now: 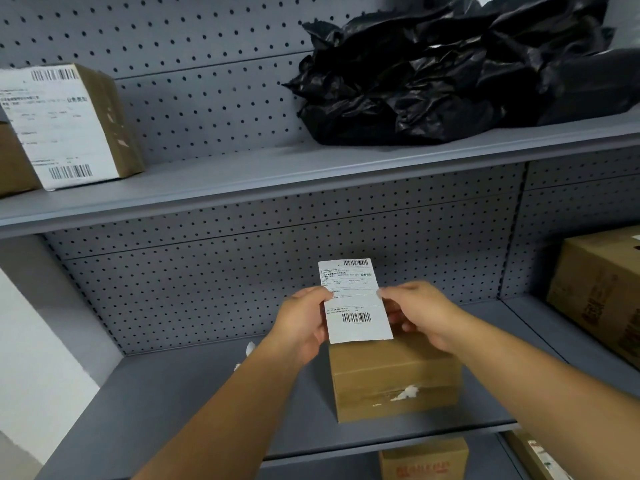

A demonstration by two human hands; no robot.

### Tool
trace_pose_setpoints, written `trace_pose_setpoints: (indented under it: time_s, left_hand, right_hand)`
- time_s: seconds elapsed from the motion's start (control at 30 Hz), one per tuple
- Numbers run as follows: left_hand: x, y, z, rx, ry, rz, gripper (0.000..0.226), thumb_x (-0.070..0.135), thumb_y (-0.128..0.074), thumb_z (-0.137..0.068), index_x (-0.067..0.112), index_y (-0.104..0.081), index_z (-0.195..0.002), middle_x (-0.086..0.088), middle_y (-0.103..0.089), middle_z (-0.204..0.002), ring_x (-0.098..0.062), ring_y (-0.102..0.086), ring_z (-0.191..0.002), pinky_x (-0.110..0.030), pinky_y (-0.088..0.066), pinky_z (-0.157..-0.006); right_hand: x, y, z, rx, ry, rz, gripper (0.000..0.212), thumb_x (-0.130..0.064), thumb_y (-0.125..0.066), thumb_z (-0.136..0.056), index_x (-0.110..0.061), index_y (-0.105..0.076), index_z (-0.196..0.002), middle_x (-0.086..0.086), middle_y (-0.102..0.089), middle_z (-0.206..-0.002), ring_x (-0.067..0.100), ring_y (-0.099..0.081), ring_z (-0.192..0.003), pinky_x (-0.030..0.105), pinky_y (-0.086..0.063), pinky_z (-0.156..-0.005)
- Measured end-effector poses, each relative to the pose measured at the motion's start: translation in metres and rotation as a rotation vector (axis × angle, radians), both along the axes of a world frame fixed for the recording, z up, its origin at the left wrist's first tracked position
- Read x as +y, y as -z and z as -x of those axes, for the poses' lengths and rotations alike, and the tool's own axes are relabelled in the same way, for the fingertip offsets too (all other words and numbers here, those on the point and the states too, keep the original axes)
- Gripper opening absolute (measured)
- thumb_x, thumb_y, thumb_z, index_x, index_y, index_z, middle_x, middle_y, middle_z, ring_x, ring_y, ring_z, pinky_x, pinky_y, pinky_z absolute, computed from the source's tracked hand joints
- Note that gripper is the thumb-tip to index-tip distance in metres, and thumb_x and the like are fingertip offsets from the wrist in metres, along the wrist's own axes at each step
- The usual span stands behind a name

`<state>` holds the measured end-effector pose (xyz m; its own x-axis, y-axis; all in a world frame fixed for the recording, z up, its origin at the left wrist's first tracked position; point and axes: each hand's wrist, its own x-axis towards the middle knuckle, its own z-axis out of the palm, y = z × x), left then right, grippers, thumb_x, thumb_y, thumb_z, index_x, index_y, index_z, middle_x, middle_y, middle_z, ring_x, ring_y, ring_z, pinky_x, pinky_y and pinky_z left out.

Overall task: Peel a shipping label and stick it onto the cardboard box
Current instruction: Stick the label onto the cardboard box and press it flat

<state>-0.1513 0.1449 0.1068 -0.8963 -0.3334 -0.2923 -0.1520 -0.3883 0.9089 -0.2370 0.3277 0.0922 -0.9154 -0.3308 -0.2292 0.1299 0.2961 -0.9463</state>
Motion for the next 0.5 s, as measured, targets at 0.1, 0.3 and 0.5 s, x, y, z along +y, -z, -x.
trace_pose_setpoints:
  time_s: [0.1, 0.3, 0.5]
  left_hand:
    - [0.009, 0.001, 0.007, -0.010, -0.006, -0.006, 0.026, 0.002, -0.051, -0.100, -0.004, -0.064, -0.122, -0.019, -0.078, -0.110, -0.031, -0.078, -0.096, -0.038, -0.065, -0.064]
    - [0.025, 0.009, 0.020, -0.049, -0.049, 0.017, 0.027, 0.004, -0.053, -0.101, -0.002, -0.063, -0.124, -0.019, -0.077, -0.113, -0.032, -0.078, -0.096, -0.044, -0.066, -0.069]
    - [0.046, 0.007, 0.019, -0.054, -0.030, 0.138, 0.025, 0.004, -0.049, -0.103, -0.001, -0.068, -0.116, -0.025, -0.075, -0.110, -0.028, -0.076, -0.085, -0.045, -0.064, -0.057]
  right_hand:
    - [0.009, 0.000, 0.011, -0.026, -0.012, 0.042, 0.018, -0.024, -0.069, -0.094, -0.010, -0.078, -0.099, 0.002, -0.076, -0.082, 0.013, -0.060, -0.063, 0.025, -0.039, -0.050]
    - [0.028, -0.001, 0.029, 0.082, -0.057, -0.058, 0.017, -0.017, -0.069, -0.091, -0.004, -0.079, -0.088, 0.002, -0.075, -0.074, 0.012, -0.058, -0.061, 0.024, -0.036, -0.048]
    - [0.038, 0.003, 0.037, 0.002, -0.115, 0.005, 0.013, -0.019, -0.075, -0.088, -0.007, -0.079, -0.091, 0.000, -0.075, -0.072, 0.010, -0.057, -0.057, 0.023, -0.036, -0.047]
